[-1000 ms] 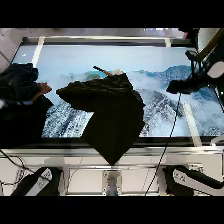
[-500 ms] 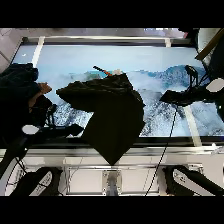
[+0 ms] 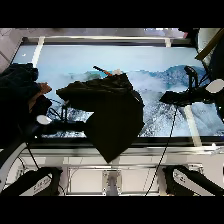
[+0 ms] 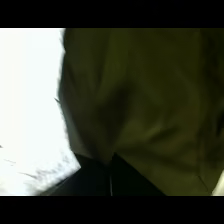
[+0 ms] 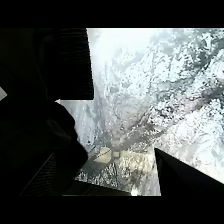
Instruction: Fold the clothes and pants, and hang the long-sleeved shirts on hangers.
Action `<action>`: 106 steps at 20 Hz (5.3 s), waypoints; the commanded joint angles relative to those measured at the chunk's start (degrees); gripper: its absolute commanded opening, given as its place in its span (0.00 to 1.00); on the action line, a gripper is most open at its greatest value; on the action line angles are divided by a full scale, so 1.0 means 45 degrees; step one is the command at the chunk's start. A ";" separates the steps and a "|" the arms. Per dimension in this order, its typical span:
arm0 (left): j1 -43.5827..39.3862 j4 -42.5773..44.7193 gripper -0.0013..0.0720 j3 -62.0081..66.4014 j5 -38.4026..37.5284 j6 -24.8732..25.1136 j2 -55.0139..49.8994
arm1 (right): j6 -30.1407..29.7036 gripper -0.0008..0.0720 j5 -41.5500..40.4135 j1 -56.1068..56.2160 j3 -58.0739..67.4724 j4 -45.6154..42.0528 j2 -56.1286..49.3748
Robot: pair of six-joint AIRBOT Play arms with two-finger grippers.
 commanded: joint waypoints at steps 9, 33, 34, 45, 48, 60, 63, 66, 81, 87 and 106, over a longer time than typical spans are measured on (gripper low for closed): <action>0.3725 0.9617 0.12 0.7567 0.0029 -0.6572 -0.1554 | -0.0107 0.93 -0.3555 0.2977 -0.1564 0.1851 -0.1287; 1.0307 0.2900 0.95 -0.2365 -0.0102 -0.7917 0.3249 | -0.1404 0.88 -0.7592 0.6844 -0.5780 1.0564 -0.0126; 1.0282 0.2705 0.95 -0.2370 -0.0097 -0.7907 0.3036 | -0.1404 0.88 -0.7747 0.6844 -0.5770 1.0579 -0.0126; 0.8068 0.0126 0.04 -0.2365 0.3045 -0.7504 0.0680 | -0.1326 0.88 -0.7266 0.6849 -0.5775 1.0108 -0.0126; 0.8063 0.0112 0.03 -0.2365 0.2968 -0.7174 0.0695 | 0.0102 0.88 -0.7946 0.7184 -0.6003 0.9714 -0.0325; 0.8063 0.0117 0.03 -0.2346 0.2317 -0.6305 0.1486 | 0.2200 0.86 -1.2633 0.9054 -0.5110 1.1511 -0.3667; 0.8063 0.0112 0.03 -0.2346 0.2302 -0.5780 0.1681 | 0.2195 0.40 -1.2949 0.9024 -0.4187 1.1409 -0.4172; 0.8063 0.0117 0.03 -0.1928 0.1909 -0.4755 0.1962 | 0.1321 0.06 -1.2536 0.8670 -0.3298 0.9981 -0.3745; 0.8087 -0.0403 0.03 1.2390 -0.3405 -0.4639 0.6135 | 0.2832 0.06 -0.0019 0.6275 0.8296 0.4133 0.3167; 0.7504 -0.1117 0.03 1.2653 -0.3366 -0.4886 0.4046 | 0.2730 0.06 0.0534 0.6275 0.8276 0.2642 0.1195; 0.0267 0.7373 0.03 1.2454 -0.0855 -0.6489 -0.4823 | -0.0141 0.06 -0.2773 0.2395 0.8262 0.2127 -0.8879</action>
